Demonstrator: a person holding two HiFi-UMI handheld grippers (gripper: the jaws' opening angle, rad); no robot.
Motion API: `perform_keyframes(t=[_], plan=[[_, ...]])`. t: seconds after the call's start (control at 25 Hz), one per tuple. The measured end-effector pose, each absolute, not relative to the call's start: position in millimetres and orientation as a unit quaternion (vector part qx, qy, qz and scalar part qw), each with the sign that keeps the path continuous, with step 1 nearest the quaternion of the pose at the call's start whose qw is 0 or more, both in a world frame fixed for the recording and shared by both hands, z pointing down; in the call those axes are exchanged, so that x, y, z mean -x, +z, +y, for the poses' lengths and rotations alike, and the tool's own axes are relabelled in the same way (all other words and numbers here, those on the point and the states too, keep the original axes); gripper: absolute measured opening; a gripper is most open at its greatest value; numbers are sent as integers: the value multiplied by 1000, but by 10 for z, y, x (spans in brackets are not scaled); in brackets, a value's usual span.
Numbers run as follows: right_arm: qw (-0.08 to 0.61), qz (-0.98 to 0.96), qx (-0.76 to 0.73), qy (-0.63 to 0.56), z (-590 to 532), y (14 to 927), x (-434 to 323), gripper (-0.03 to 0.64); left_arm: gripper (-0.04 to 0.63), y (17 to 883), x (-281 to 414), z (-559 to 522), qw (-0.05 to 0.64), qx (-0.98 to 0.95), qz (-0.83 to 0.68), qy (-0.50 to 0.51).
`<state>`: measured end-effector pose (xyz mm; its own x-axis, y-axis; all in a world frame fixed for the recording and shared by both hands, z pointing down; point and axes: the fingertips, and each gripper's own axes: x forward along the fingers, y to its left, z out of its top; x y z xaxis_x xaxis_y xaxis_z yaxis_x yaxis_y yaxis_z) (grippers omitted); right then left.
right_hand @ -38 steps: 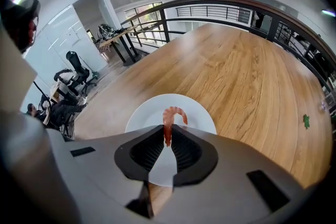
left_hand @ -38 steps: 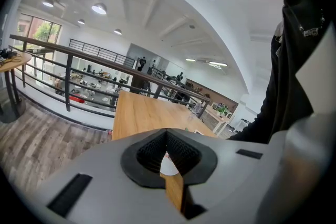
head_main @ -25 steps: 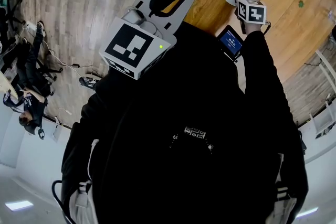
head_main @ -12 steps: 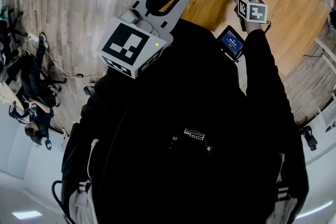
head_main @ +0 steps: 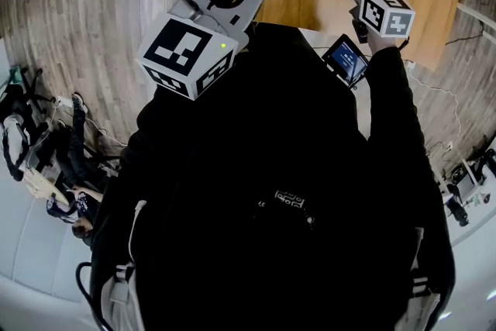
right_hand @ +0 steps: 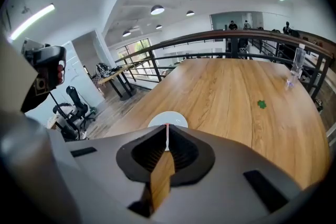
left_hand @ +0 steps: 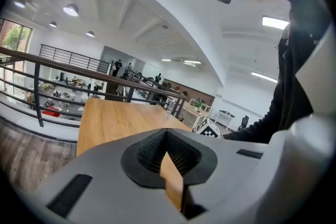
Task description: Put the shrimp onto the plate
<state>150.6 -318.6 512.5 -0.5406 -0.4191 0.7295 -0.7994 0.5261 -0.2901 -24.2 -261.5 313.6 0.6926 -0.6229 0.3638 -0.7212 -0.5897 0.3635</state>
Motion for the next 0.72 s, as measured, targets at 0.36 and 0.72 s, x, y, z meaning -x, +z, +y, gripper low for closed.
perform_keyframes(t=[0.36, 0.72], plan=[[195, -849, -430, 238, -2888, 3896, -1564, 19, 5, 2936, -239, -2709, 214, -923, -301, 105], [65, -853, -470, 217, -2584, 3016, -1382, 18, 5, 2703, -574, -2691, 184, -947, -247, 95]])
